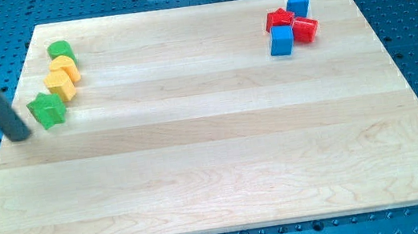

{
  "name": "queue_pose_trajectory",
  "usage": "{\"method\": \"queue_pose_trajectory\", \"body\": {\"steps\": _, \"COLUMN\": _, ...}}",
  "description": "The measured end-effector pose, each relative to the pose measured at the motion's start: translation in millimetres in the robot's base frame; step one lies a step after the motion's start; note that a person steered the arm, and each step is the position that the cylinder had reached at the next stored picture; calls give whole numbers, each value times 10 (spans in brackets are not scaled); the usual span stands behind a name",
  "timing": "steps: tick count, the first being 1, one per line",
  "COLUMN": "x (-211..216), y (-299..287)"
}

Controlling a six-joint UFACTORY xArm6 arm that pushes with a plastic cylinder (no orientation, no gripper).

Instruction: Adjust the green star vertically below the hexagon

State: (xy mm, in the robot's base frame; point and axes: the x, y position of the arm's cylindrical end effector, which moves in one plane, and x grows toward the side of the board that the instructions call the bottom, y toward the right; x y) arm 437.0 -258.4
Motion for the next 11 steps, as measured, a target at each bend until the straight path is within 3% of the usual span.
{"method": "queue_pose_trajectory", "body": {"steps": 1, "x": -80, "y": 284}}
{"method": "queue_pose_trajectory", "body": {"steps": 2, "x": 128, "y": 329}}
{"method": "queue_pose_trajectory", "body": {"steps": 3, "x": 105, "y": 1148}}
{"method": "queue_pose_trajectory", "body": {"steps": 5, "x": -281, "y": 1159}}
{"method": "queue_pose_trajectory", "body": {"steps": 8, "x": -355, "y": 696}}
{"method": "queue_pose_trajectory", "body": {"steps": 9, "x": -353, "y": 924}}
{"method": "queue_pose_trajectory", "body": {"steps": 10, "x": -348, "y": 1975}}
{"method": "queue_pose_trajectory", "body": {"steps": 11, "x": -93, "y": 2413}}
